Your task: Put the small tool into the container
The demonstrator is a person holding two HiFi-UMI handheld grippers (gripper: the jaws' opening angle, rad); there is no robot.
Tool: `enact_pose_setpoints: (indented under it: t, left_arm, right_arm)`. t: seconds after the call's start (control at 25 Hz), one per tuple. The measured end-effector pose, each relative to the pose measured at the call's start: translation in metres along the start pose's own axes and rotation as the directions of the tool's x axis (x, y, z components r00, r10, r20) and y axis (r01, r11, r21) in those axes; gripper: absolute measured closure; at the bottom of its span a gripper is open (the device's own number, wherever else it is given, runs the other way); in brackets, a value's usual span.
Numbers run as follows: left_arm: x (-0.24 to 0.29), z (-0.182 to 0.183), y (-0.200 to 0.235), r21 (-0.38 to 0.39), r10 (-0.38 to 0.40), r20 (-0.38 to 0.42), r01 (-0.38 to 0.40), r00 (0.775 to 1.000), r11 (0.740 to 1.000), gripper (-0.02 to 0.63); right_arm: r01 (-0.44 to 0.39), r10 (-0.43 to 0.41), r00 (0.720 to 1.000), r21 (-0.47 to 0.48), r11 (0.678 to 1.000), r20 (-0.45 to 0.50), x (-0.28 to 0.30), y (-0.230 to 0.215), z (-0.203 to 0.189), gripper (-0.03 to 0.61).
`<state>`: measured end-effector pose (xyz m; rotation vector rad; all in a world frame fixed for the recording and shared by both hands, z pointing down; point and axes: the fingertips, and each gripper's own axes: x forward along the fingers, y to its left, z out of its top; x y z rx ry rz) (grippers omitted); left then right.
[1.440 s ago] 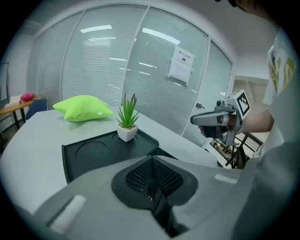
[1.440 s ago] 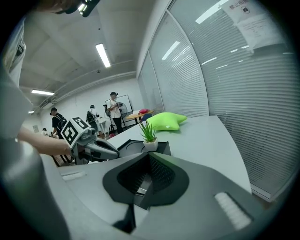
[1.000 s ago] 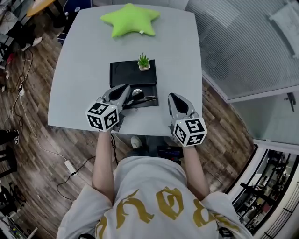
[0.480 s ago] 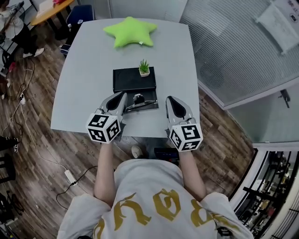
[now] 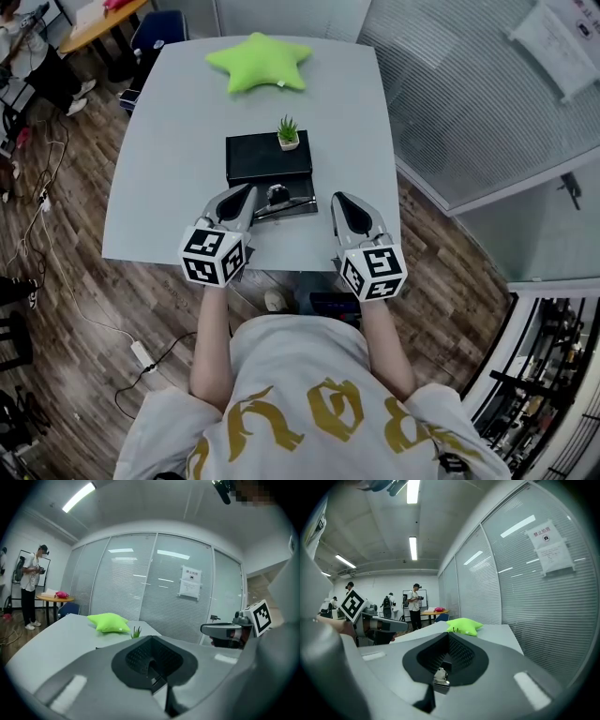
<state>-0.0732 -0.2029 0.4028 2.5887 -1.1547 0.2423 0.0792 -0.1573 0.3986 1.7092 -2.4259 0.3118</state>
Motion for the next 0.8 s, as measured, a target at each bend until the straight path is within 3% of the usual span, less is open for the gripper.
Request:
enact_pose_setpoints:
  t: [0.28,0.8]
  left_arm:
    - [-0.001,0.003,-0.002,0.027,-0.015,0.019,0.015,1.000,1.000,0.614]
    - [0.004,-0.011,0.014,-0.061,-0.038,0.011,0.039,0.999,0.997,0.614]
  right_arm:
    - [0.009,-0.009,1.000,0.013,1.000,-0.009,0.001,-0.001,-0.004,0.558]
    - [0.018,-0.018,0.999,0.018,1.000,-0.028,0.009,0.001,-0.012,0.558]
